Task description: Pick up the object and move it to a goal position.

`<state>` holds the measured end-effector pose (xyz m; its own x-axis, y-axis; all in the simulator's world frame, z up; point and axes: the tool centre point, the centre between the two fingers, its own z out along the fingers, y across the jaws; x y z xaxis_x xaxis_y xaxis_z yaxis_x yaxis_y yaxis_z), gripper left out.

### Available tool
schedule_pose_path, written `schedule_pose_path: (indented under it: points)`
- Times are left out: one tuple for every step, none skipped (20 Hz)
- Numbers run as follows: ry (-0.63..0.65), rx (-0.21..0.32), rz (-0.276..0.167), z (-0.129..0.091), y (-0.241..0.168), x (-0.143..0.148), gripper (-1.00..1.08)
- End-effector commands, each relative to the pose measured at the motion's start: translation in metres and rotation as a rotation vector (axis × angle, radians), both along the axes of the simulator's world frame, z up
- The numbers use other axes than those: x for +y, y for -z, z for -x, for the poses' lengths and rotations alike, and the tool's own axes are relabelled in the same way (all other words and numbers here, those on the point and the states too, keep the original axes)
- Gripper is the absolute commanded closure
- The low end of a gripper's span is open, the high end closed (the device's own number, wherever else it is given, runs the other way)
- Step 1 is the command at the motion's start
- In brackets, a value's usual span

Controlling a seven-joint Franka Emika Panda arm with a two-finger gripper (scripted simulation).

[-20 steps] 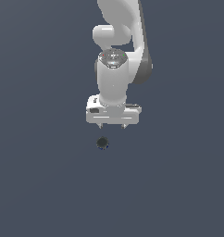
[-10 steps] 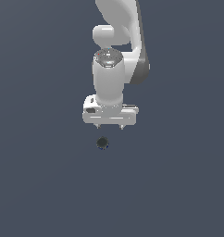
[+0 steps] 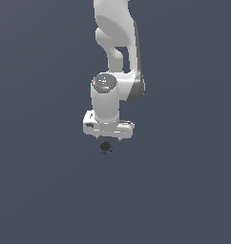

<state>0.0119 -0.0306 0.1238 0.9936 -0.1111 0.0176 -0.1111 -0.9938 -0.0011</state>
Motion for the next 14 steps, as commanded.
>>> schedule_pose_path:
  points:
    - [0.02, 0.007, -0.001, 0.003, 0.022, -0.008, -0.92]
    - [0.027, 0.009, -0.001, 0.004, 0.029, -0.01, -0.92]
    - [0.033, 0.011, -0.001, 0.005, 0.036, -0.012, -0.92]
    - [0.038, 0.012, -0.001, 0.006, 0.041, -0.014, -0.92]
    - [0.043, 0.014, -0.001, 0.007, 0.046, -0.016, -0.92]
    - [0.047, 0.015, -0.001, 0.008, 0.051, -0.018, -0.92]
    - [0.05, 0.016, -0.001, 0.008, 0.054, -0.019, -0.92]
    - [0.052, 0.017, -0.001, 0.009, 0.057, -0.02, -0.92]
    - [0.054, 0.017, -0.001, 0.009, 0.058, -0.02, -0.92]
    - [0.055, 0.017, -0.001, 0.009, 0.06, -0.021, -0.92]
    - [0.056, 0.018, -0.001, 0.009, 0.06, -0.021, -0.92]
    - [0.054, 0.019, -0.001, 0.01, 0.059, -0.021, -0.92]
    - [0.054, 0.019, -0.001, 0.01, 0.059, -0.021, -0.92]
    - [0.054, 0.019, -0.001, 0.01, 0.06, -0.02, -0.92]
